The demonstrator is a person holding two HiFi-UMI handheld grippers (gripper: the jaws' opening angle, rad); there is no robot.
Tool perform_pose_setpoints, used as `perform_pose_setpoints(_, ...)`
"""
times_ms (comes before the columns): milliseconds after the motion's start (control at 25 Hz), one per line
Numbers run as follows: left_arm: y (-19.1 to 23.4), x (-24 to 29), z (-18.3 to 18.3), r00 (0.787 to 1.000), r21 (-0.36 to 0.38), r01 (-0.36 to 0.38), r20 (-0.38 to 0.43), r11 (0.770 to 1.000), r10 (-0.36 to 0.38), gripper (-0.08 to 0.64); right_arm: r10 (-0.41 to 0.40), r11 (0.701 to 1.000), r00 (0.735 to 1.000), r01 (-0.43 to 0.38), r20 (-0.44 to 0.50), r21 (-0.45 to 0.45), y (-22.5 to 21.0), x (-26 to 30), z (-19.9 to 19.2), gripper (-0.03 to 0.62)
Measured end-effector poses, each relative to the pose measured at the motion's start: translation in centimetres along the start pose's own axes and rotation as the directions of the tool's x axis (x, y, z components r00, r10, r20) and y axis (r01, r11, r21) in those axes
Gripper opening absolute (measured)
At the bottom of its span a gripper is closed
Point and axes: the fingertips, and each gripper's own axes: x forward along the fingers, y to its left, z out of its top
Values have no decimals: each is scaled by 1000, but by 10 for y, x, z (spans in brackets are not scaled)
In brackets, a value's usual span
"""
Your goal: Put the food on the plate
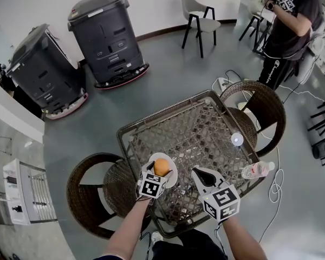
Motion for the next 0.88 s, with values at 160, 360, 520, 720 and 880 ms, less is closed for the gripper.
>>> perform_pose_setpoints(160, 3, -4, 1, 1000, -3, -8, 9, 1000, 8, 392, -8, 1000, 1000, 8, 6, -3, 2, -6, 6, 5)
perform_pose_setpoints(360, 2, -22, 4, 1000, -36, -23, 16, 999, 24, 408, -21, 1000, 999, 22, 32, -5, 2, -22, 17, 5)
perform_pose_setpoints(520, -6, -52, 12, 997, -44, -53, 46, 998, 55, 407, -16, 1000, 997, 17, 72, -5, 2, -35, 35, 5)
perform_pose_setpoints(720, -22, -98, 29, 989, -60, -71, 123, 996, 78, 403, 29, 999, 992, -28, 119, -16, 15, -43, 54, 5)
perform_pose_setpoints(880, -39, -143, 62, 961, -38, -101, 255, 994, 107, 311, 83, 997, 984, -81, 158, -18, 31, -50, 65, 5)
